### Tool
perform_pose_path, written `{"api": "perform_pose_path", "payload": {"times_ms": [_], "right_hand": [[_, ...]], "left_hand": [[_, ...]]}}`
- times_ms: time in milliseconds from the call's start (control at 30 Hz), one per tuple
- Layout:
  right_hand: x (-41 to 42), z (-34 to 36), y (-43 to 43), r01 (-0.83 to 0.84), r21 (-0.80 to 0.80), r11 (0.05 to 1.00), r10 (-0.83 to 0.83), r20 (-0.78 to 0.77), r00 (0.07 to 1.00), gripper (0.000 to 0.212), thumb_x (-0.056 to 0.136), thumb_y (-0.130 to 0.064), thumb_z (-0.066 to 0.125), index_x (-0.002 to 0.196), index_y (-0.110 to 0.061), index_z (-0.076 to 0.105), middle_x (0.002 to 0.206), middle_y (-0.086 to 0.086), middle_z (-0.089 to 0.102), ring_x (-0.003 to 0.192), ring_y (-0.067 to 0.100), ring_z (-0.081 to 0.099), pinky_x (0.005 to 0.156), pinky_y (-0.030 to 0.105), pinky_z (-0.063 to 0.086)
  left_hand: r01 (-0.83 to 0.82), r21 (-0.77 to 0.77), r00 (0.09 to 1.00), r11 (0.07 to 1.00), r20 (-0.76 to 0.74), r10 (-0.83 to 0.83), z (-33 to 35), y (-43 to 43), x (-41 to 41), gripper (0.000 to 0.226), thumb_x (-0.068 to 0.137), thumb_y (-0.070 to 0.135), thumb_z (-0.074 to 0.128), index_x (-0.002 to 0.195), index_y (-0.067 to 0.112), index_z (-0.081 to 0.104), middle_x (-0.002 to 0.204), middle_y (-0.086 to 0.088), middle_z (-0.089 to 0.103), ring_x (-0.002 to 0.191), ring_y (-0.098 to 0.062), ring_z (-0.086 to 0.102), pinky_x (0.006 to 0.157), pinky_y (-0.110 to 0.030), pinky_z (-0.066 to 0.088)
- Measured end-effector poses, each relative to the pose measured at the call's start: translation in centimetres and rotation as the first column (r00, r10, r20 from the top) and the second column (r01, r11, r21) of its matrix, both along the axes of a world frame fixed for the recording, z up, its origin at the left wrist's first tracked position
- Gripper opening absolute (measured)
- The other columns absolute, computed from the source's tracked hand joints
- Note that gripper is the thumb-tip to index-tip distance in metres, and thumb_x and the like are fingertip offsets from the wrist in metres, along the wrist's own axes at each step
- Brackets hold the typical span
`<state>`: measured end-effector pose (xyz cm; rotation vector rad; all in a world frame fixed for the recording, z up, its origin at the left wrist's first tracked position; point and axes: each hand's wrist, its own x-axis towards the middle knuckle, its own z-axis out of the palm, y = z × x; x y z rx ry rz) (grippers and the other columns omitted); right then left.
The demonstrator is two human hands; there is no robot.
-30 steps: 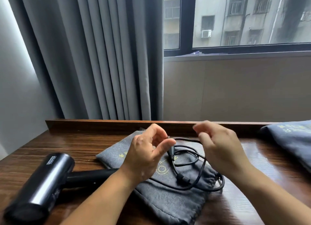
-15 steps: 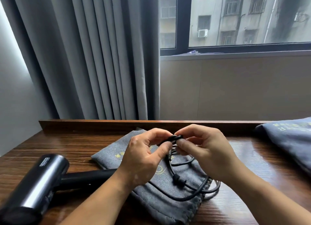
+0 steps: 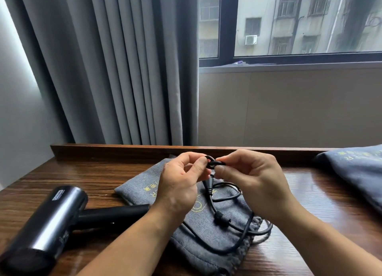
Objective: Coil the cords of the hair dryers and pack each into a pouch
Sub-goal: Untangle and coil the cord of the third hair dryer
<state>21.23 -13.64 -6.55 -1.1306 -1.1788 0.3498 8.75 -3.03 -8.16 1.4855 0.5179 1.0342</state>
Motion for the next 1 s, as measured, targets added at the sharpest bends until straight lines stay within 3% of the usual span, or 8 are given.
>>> {"api": "perform_pose_path", "payload": {"times_ms": [167, 233, 333, 400, 700, 867, 933, 1000], "right_hand": [[-0.1, 0.0, 0.4, -0.124, -0.073, 0.99, 0.111, -0.159, 0.981, 0.008, 0.077, -0.012, 0.077, 0.078, -0.015, 0.07, 0.089, 0.019, 0.075, 0.082, 0.035, 0.075, 0.076, 0.041, 0.062], [0.1, -0.3, 0.5, 0.088, -0.147, 0.985, -0.067, 0.143, 0.987, 0.02, 0.083, -0.016, 0.081, 0.077, -0.018, 0.063, 0.08, 0.008, 0.073, 0.072, 0.025, 0.073, 0.067, 0.039, 0.06], [0.7, -0.7, 0.3, 0.447, -0.008, 0.895, -0.313, 0.702, 0.639, 0.033, 0.08, -0.048, 0.073, 0.077, -0.026, 0.049, 0.065, -0.01, 0.062, 0.06, 0.015, 0.061, 0.057, 0.038, 0.054], [0.8, -0.5, 0.3, 0.483, 0.055, 0.874, -0.34, 0.78, 0.526, 0.037, 0.08, -0.061, 0.061, 0.078, -0.027, 0.048, 0.067, -0.013, 0.059, 0.062, 0.016, 0.057, 0.056, 0.04, 0.053], [0.1, -1.0, 0.3, 0.192, 0.088, 0.978, -0.204, 0.159, 0.966, 0.026, 0.073, -0.011, 0.086, 0.065, -0.017, 0.062, 0.084, 0.0, 0.071, 0.071, 0.026, 0.066, 0.062, 0.036, 0.054], [-0.8, -0.1, 0.3, 0.008, 0.128, 0.992, 0.021, -0.222, 0.975, 0.021, 0.072, -0.003, 0.074, 0.066, 0.003, 0.055, 0.086, 0.009, 0.074, 0.068, 0.015, 0.068, 0.065, 0.025, 0.056], [-0.2, -0.2, 0.4, 0.003, 0.05, 0.999, 0.008, -0.207, 0.978, 0.021, 0.076, -0.009, 0.075, 0.067, -0.005, 0.056, 0.088, 0.008, 0.074, 0.073, 0.015, 0.069, 0.066, 0.029, 0.058], [0.7, -0.7, 0.5, 0.123, -0.046, 0.991, -0.12, 0.065, 0.991, 0.025, 0.084, -0.018, 0.079, 0.071, -0.016, 0.058, 0.084, 0.006, 0.072, 0.071, 0.017, 0.067, 0.067, 0.04, 0.059]], "left_hand": [[-0.043, 0.009, 0.997, 0.999, -0.07, 0.043, -0.1, -0.2, 0.4, 0.015, 0.103, 0.022, 0.056, 0.1, 0.021, 0.07, 0.089, 0.006, 0.077, 0.083, -0.018, 0.07, 0.081, -0.041, 0.055], [-0.105, 0.253, 0.962, 0.962, -0.221, 0.163, -0.4, -0.2, 0.1, 0.019, 0.1, 0.037, 0.051, 0.096, 0.027, 0.067, 0.089, 0.006, 0.075, 0.084, -0.011, 0.067, 0.08, -0.033, 0.053], [-0.1, 0.575, 0.909, 0.812, -0.28, 0.31, -0.4, -0.6, -0.5, 0.02, 0.098, 0.041, 0.046, 0.091, 0.028, 0.06, 0.083, 0.009, 0.065, 0.086, -0.008, 0.059, 0.077, -0.026, 0.044], [-0.092, 0.648, 0.902, 0.756, -0.267, 0.339, -0.4, -0.8, -0.6, 0.022, 0.097, 0.04, 0.043, 0.092, 0.025, 0.059, 0.083, 0.013, 0.058, 0.089, -0.008, 0.054, 0.076, -0.021, 0.037], [-0.103, 0.537, 0.939, 0.837, -0.224, 0.26, 0.1, -1.6, 0.3, 0.018, 0.107, 0.032, 0.042, 0.094, 0.026, 0.053, 0.073, 0.009, 0.057, 0.076, -0.003, 0.056, 0.064, -0.015, 0.038], [-0.104, 0.518, 0.934, 0.849, -0.243, 0.263, -0.2, -1.2, 0.1, 0.024, 0.104, 0.043, 0.037, 0.098, 0.026, 0.054, 0.077, 0.01, 0.064, 0.078, -0.002, 0.059, 0.067, -0.014, 0.041], [-0.108, 0.51, 0.932, 0.854, -0.248, 0.265, -0.3, -1.0, 0.2, 0.023, 0.104, 0.043, 0.038, 0.097, 0.027, 0.053, 0.081, 0.008, 0.067, 0.08, -0.004, 0.063, 0.069, -0.015, 0.044], [-0.113, 0.533, 0.929, 0.839, -0.242, 0.279, -0.3, -1.0, 0.1, 0.015, 0.105, 0.034, 0.044, 0.094, 0.028, 0.051, 0.079, 0.007, 0.066, 0.078, -0.006, 0.062, 0.067, -0.015, 0.042]]}}
